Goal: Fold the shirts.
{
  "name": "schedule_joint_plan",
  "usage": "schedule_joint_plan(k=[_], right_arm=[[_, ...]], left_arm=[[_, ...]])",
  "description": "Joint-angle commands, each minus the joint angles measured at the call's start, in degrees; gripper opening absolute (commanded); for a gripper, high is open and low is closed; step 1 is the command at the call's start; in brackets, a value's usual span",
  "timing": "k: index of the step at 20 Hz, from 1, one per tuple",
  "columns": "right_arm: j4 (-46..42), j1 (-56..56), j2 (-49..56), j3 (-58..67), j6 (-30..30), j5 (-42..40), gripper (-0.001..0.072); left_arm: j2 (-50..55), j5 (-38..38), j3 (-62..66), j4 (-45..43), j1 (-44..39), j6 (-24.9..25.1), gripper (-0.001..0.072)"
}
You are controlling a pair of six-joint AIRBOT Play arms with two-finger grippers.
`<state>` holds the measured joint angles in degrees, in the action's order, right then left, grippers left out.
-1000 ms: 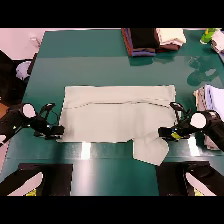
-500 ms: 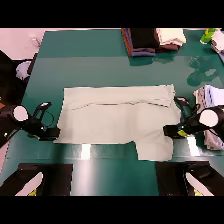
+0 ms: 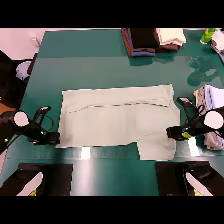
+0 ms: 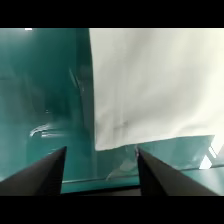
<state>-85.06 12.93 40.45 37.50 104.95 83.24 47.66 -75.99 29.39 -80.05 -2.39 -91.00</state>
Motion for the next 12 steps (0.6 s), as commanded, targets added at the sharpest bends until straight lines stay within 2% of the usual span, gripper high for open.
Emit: schedule_joint_plan(k=[1, 7, 10, 11, 12], right_arm=[[0.0, 0.0, 1.9, 0.0, 0.0, -1.2, 0.0019], [0.0, 0.0, 2.2, 0.0, -0.7, -2.4, 0.0019], [-0.2, 0.0, 0.0, 0.0, -0.9, -2.8, 0.0019], [-0.1, 0.0, -0.9, 0.0, -0.9, -3.0, 0.0019], [-0.1, 0.0, -1.8, 0.0, -0.9, -3.1, 0.0019]], left_arm=[[0.1, 3.5, -3.8, 2.6, -0.1, -0.6, 0.0497], [1.1, 7.8, -4.5, 5.6, 0.0, -0.7, 0.0497], [1.5, 6.1, -4.6, 7.1, -0.1, -0.5, 0.0496], [1.5, 5.7, -4.5, 7.1, 0.0, -0.5, 0.0423], [1.5, 4.8, -4.3, 7.1, -0.1, -0.3, 0.0094]])
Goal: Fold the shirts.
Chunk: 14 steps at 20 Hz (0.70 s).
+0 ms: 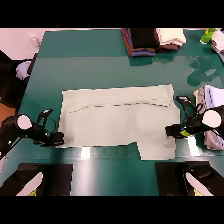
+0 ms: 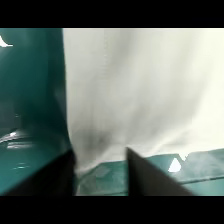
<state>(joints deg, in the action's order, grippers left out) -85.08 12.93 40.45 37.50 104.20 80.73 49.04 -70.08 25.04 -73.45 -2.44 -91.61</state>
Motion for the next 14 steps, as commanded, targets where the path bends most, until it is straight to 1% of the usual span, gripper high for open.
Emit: schedule_joint_plan(k=[1, 4, 6, 8, 11, 14], right_arm=[[-0.1, 0.0, -2.9, 0.0, -0.1, -0.5, 0.0019], [-0.1, 0.0, -4.9, 0.0, -0.1, 1.9, 0.0019], [-0.1, 0.0, -5.9, 0.0, -0.1, 4.0, 0.0018], [-0.3, 0.0, -7.3, 1.5, -0.1, 4.0, 0.0018], [-2.3, 0.0, -5.3, 7.3, -0.2, 3.9, 0.0017], [-6.9, -0.1, 2.1, 14.6, -1.4, 2.8, 0.0017]], left_arm=[[0.1, -2.2, 0.3, 0.9, 0.0, 0.9, 0.0024], [-0.7, -8.5, 4.1, 0.6, 0.0, 2.1, 0.0026], [-2.5, -11.0, 8.1, 0.1, 0.0, 2.1, 0.0025], [-3.2, -13.0, 12.6, 0.1, 0.0, 2.1, 0.0026], [-2.9, -10.6, 20.0, -0.7, 0.0, 2.1, 0.0025], [-2.3, -4.5, 24.2, -4.7, 0.0, 2.1, 0.0025]])
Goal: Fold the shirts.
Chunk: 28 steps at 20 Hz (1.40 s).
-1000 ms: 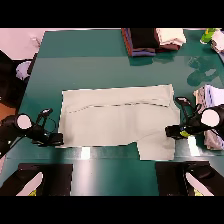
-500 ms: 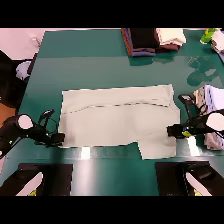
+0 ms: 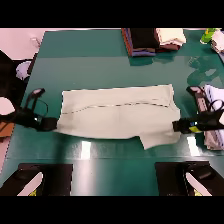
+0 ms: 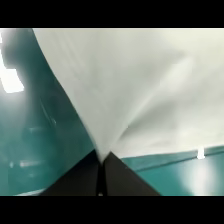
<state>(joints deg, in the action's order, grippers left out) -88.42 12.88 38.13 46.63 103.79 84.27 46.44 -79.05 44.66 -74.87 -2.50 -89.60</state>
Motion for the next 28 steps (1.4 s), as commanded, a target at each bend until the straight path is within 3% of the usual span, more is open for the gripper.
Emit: schedule_joint_plan(k=[1, 8, 13, 19, 20, 21, 22, 23, 26, 28], right_arm=[[-3.7, -0.7, 7.5, 7.8, -1.9, -1.9, 0.0017], [3.2, -13.4, 29.0, 23.8, -8.8, -9.6, 0.0017], [4.9, -15.8, 41.9, 33.8, -10.1, -12.4, 0.0018], [5.0, -15.8, 53.3, 41.5, -10.2, -12.2, 0.0021], [4.9, -15.8, 54.5, 42.5, -10.2, -11.8, 0.0021], [5.0, -15.8, 55.6, 43.7, -10.3, -11.7, 0.0031], [5.5, -15.8, 56.3, 44.9, -10.8, -12.0, 0.0186], [6.6, -15.8, 56.7, 46.1, -11.9, -12.5, 0.0353], [7.7, -15.8, 56.6, 50.9, -16.2, -10.1, 0.0476], [7.8, -17.0, 55.9, 51.8, -18.3, -6.4, 0.0498]], left_arm=[[1.9, 5.9, 5.8, -4.1, 0.2, 0.0, 0.0025], [24.4, 16.1, 18.2, -3.7, 0.2, 0.0, 0.0026], [37.7, 17.6, 29.1, -1.5, 0.2, 0.9, 0.0027], [41.2, 20.5, 30.7, -0.3, 0.2, 1.6, 0.0028], [41.2, 20.3, 30.7, -0.3, 0.2, 1.6, 0.0100], [41.2, 20.4, 30.7, -0.3, 0.2, 1.6, 0.0353], [41.1, 20.5, 30.7, -0.3, 0.2, 1.5, 0.0493], [41.1, 20.2, 30.8, -0.3, 0.2, 1.5, 0.0497], [41.0, 15.0, 33.9, -0.3, 0.2, 1.6, 0.0496], [41.0, 10.6, 36.5, -0.3, 0.2, 1.6, 0.0495]])
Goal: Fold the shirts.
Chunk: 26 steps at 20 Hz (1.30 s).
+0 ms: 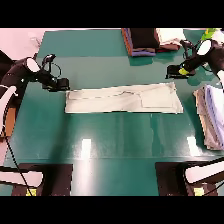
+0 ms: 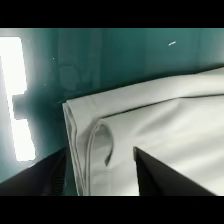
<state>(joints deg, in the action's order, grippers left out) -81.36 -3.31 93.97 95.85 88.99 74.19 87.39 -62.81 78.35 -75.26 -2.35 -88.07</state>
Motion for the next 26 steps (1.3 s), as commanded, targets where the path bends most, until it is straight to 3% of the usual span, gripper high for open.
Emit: schedule_joint_plan(k=[1, 3, 5, 10, 15, 20, 22, 24, 25, 26], right_arm=[[0.7, -1.9, -0.7, 1.5, -3.6, 4.4, 0.0509], [0.9, -5.0, -2.7, -3.2, -3.6, 4.5, 0.0518], [0.9, -8.3, -4.0, -8.8, -3.6, 4.4, 0.0713], [9.8, -13.1, -3.8, -19.4, -5.1, -0.8, 0.0713], [9.9, -12.1, -3.7, -23.1, -5.6, -6.3, 0.0711], [12.5, -10.9, -1.4, -21.6, -6.0, -6.0, 0.0703], [12.3, -9.7, 0.8, -20.1, -5.9, -4.1, 0.0650], [12.2, -8.6, 1.2, -19.4, -5.9, -4.3, 0.0543], [12.2, -8.4, 1.2, -19.3, -5.9, -4.8, 0.0468], [12.1, -8.4, 1.2, -19.4, -6.0, -4.7, 0.0323]], left_arm=[[0.1, -7.1, 3.6, 0.1, 0.0, 0.0, 0.0479], [0.1, -8.3, 4.1, 0.8, 0.0, 0.1, 0.0030], [0.1, -8.4, 4.0, 2.5, -0.2, 0.1, 0.0036], [0.1, -6.2, 4.0, 3.7, -5.0, 0.1, 0.0027], [0.1, -5.3, 4.0, 3.8, -8.7, 0.0, 0.0027], [0.1, -5.0, 4.0, 4.2, -9.7, 0.0, 0.0027], [0.1, -5.2, 4.0, 4.5, -9.7, 0.0, 0.0027], [0.1, -5.1, 4.0, 4.7, -9.7, 0.0, 0.0027], [0.1, -5.1, 4.0, 5.1, -9.7, 0.0, 0.0027], [0.1, -4.6, 4.0, 5.8, -9.7, 0.0, 0.0027]])
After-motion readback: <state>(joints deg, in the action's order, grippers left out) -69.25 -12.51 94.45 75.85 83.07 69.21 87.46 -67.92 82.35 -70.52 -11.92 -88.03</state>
